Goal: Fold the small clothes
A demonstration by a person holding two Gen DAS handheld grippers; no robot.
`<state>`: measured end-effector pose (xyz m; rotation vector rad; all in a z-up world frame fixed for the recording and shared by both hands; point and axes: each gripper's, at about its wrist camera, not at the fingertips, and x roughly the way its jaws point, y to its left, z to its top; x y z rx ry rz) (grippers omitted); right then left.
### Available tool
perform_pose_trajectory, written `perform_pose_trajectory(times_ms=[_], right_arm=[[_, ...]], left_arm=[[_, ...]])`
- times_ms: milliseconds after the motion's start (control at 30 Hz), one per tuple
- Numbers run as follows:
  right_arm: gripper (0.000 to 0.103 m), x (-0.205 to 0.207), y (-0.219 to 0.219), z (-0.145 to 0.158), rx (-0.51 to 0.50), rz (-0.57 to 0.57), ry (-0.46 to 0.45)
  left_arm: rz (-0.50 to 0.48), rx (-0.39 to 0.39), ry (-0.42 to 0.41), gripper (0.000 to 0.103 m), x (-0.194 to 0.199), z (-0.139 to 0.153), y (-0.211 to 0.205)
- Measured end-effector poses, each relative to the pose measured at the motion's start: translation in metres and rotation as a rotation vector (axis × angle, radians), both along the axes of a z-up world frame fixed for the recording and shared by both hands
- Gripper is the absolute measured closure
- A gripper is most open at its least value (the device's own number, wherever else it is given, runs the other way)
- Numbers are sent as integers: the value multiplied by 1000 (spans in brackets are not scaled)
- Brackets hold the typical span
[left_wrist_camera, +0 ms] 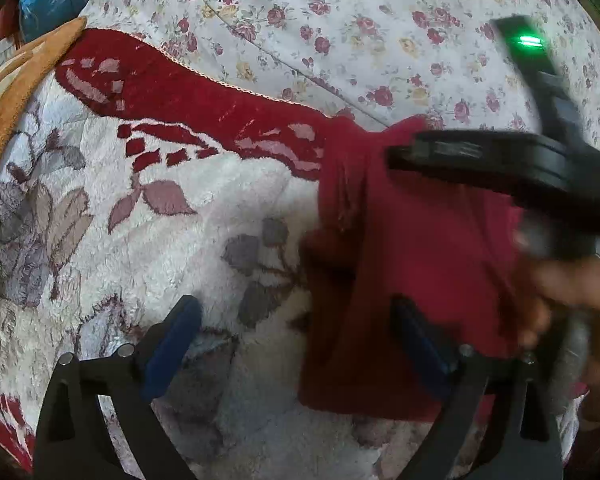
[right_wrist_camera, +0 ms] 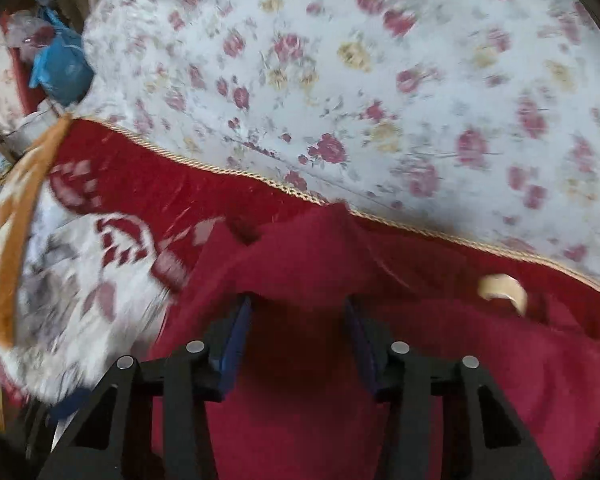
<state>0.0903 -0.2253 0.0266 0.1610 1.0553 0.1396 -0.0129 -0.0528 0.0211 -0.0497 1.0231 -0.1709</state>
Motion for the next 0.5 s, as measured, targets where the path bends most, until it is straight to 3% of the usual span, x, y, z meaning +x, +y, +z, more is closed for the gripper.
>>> perform_pose_trajectory(times_ms=[200,367,500], right_arm=[[50,17,2,-12,12,-22,12],[49,-6,-10,11,61,-16,-17],[42,-17,-1,17,56,10,-33]], left_arm=[[8,25,-4,4,4,-2,-3],[6,40,-11,3,4,-3,-5],[14,43,-15,3,2,-3,-5]])
